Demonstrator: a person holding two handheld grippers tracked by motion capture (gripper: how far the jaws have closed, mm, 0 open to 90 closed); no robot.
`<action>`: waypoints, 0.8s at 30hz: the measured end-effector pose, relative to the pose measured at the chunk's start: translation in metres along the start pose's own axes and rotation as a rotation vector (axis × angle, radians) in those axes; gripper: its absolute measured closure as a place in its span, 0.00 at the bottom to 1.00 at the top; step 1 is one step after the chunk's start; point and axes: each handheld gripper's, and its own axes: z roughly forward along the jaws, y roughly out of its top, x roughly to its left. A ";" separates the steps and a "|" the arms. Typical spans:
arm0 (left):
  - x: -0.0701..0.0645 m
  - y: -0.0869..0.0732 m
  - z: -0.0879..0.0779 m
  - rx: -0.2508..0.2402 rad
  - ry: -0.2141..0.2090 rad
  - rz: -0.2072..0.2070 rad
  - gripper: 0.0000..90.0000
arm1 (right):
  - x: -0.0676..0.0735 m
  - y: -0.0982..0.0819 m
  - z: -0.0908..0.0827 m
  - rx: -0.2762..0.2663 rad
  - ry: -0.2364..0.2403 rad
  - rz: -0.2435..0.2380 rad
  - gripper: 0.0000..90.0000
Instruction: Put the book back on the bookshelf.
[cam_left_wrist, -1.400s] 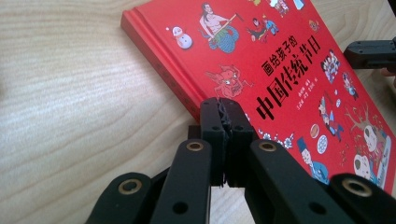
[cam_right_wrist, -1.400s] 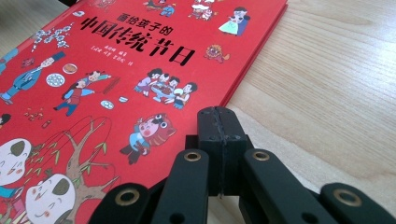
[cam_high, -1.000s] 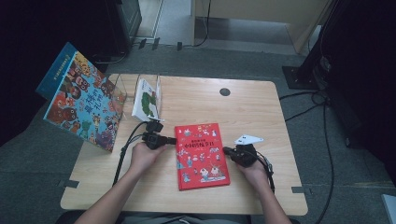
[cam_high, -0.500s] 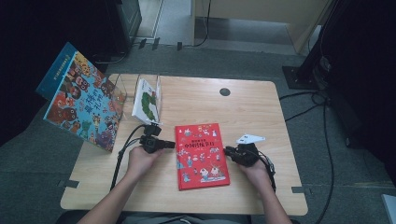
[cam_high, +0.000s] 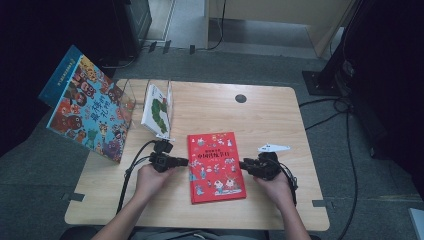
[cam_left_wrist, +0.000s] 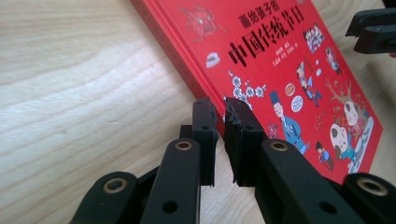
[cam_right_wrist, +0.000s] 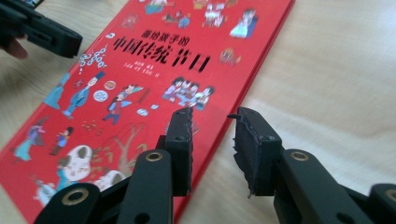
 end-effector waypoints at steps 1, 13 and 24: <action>-0.001 -0.001 0.002 0.009 -0.003 -0.002 0.92 | 0.001 0.001 0.001 0.022 0.004 0.021 0.74; -0.004 -0.010 0.004 0.007 -0.011 -0.033 0.94 | 0.001 0.016 0.018 0.185 0.008 0.109 0.69; -0.015 -0.011 0.013 0.003 -0.027 -0.006 0.95 | -0.013 0.037 0.024 0.263 -0.025 0.199 0.70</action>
